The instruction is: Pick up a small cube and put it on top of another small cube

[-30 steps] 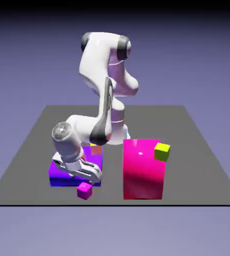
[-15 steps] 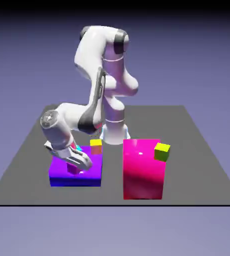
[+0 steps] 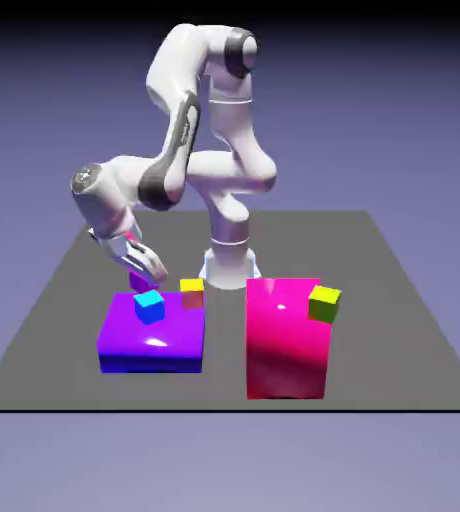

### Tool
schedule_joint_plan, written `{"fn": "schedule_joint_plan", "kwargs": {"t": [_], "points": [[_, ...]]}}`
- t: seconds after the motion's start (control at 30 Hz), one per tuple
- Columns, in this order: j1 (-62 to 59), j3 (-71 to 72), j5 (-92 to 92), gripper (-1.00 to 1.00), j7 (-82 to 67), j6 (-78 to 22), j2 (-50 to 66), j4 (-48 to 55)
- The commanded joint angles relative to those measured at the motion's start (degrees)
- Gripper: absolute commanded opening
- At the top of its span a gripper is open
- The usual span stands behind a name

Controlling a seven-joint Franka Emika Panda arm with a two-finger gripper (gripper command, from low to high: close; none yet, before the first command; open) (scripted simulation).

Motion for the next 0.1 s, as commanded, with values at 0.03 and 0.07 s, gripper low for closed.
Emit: {"fn": "schedule_joint_plan", "kwargs": {"t": [0.03,0.07], "points": [[-0.09,-0.07,-0.20,1.00,0.10,-0.01,0.00,0.00],[-0.14,-0.19,-0.77,1.00,0.56,-2.50,-1.10,1.47]]}}
